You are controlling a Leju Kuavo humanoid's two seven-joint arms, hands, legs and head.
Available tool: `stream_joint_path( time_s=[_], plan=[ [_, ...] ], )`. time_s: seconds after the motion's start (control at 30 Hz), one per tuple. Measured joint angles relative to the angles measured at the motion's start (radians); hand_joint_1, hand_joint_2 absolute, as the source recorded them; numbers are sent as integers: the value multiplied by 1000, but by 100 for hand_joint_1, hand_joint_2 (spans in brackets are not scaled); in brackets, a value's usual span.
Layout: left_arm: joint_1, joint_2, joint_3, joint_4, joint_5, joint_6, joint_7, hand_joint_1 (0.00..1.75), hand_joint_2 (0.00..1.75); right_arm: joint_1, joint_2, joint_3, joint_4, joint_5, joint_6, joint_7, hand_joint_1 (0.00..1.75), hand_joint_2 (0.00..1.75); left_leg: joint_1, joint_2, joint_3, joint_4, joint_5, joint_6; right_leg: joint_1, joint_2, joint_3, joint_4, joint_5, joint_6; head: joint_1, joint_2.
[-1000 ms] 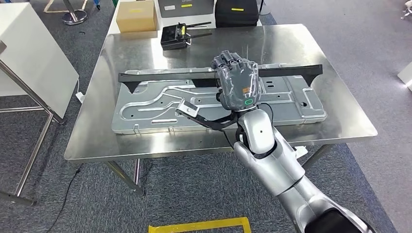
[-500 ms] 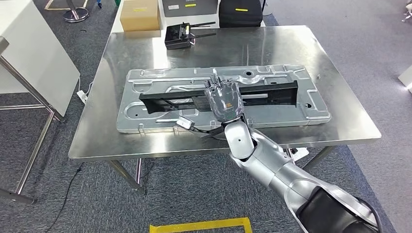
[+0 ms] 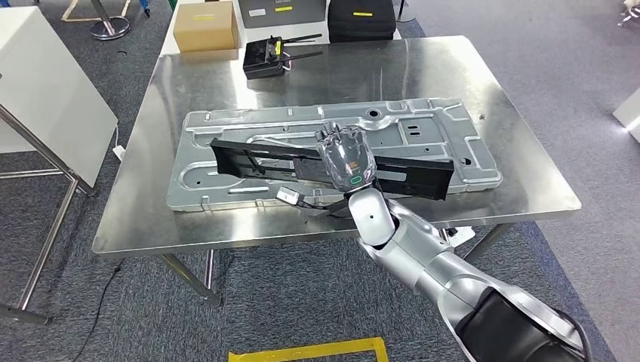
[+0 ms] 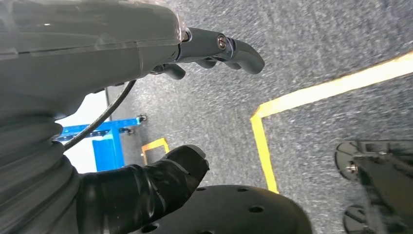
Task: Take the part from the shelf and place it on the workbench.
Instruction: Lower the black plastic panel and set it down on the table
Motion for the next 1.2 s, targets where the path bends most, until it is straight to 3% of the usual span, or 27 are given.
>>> stream_joint_path(
  time_s=[0.1,0.17,0.27,0.33,0.37,0.4,0.47,0.53,0.67,0.73,0.8,0.83,0.87,0.9,0.93,1.0,1.03,1.13,1.2],
  plan=[
    [2,0,0,0,6,0,-3,0,175,36,30,-107,-10,-100,-6,-112,175,175,-2,-2,10,-19,0,14,2,0,0,0,-2,14,0,0],
    [4,0,0,0,11,1,-5,0,175,59,51,-184,-27,-176,-6,-182,175,175,2,-2,13,-26,4,26,0,-1,-10,26,-23,24,0,0],
    [6,0,0,0,16,2,-8,0,175,85,76,-285,-50,-263,-5,-256,175,175,3,-1,14,-29,5,37,-5,-4,-85,188,-107,35,0,0],
    [8,0,0,0,18,2,-8,0,175,104,87,-332,-61,-295,-5,-285,175,175,3,-1,15,-29,4,38,-8,-4,-127,272,-127,38,0,0],
    [9,0,0,0,18,3,-8,0,175,112,91,-351,-66,-305,-5,-294,175,175,3,-2,15,-29,4,37,-9,-4,-125,263,-111,38,0,0],
    [10,0,0,0,18,3,-9,0,175,118,95,-367,-71,-312,-5,-301,175,175,3,-2,16,-28,3,37,-10,-5,-103,216,-79,36,0,0],
    [11,0,0,0,18,3,-9,0,175,121,104,-396,-82,-318,-5,-307,175,175,1,-2,18,-28,1,32,-7,-6,-37,77,-19,28,0,0],
    [10,0,0,0,18,3,-9,0,175,121,111,-417,-89,-320,-5,-309,175,175,-1,-2,17,-27,1,22,-1,-7,-1,2,0,21,0,0],
    [11,0,1,0,20,3,-9,0,175,124,121,-445,-94,-335,-6,-322,175,175,2,-2,13,-15,-11,0,-2,-5,7,-15,6,1,0,0],
    [11,0,1,0,20,2,-9,0,175,123,129,-454,-96,-345,-7,-331,175,175,4,-2,-24,69,-62,-8,-5,-6,11,-23,10,-10,0,0],
    [13,0,1,0,21,1,-8,0,175,126,133,-458,-97,-351,-7,-337,175,175,4,-2,-83,196,-119,-15,-3,-6,10,-23,10,-15,-1,0],
    [14,0,1,0,21,1,-9,0,175,129,133,-460,-97,-353,-8,-339,175,175,5,-2,-102,236,-128,-17,-3,-6,10,-21,9,-16,-1,0],
    [14,0,1,0,21,0,-9,0,175,131,134,-461,-97,-354,-7,-339,175,175,5,-2,-104,240,-119,-19,-2,-6,10,-20,8,-15,-1,0],
    [15,0,1,0,21,0,-8,0,175,132,134,-462,-97,-356,-7,-340,175,175,5,-2,-87,205,-93,-19,-3,-5,10,-17,6,-14,-1,0],
    [15,1,1,0,22,0,-8,0,175,133,135,-463,-97,-356,-6,-340,175,175,5,-2,-55,139,-58,-18,-3,-4,10,-14,4,-12,-1,0],
    [14,2,1,0,24,-1,-8,0,175,132,138,-465,-97,-358,-4,-341,175,175,3,-3,5,17,-17,-9,-1,-1,6,-7,-2,-4,0,0],
    [14,2,1,0,25,-3,-9,0,175,132,140,-466,-97,-360,-3,-341,175,175,1,-3,20,-15,-14,-2,1,0,5,-6,-5,3,0,0],
    [15,2,2,0,28,-10,-14,0,175,132,143,-467,-96,-364,-1,-343,175,175,1,-4,30,-33,-21,24,2,0,6,6,-3,21,0,0],
    [17,3,2,0,28,-13,-17,0,175,129,144,-468,-97,-367,0,-344,175,175,3,-4,44,-37,-23,37,-1,-2,-14,51,-23,29,0,0]
  ],
)
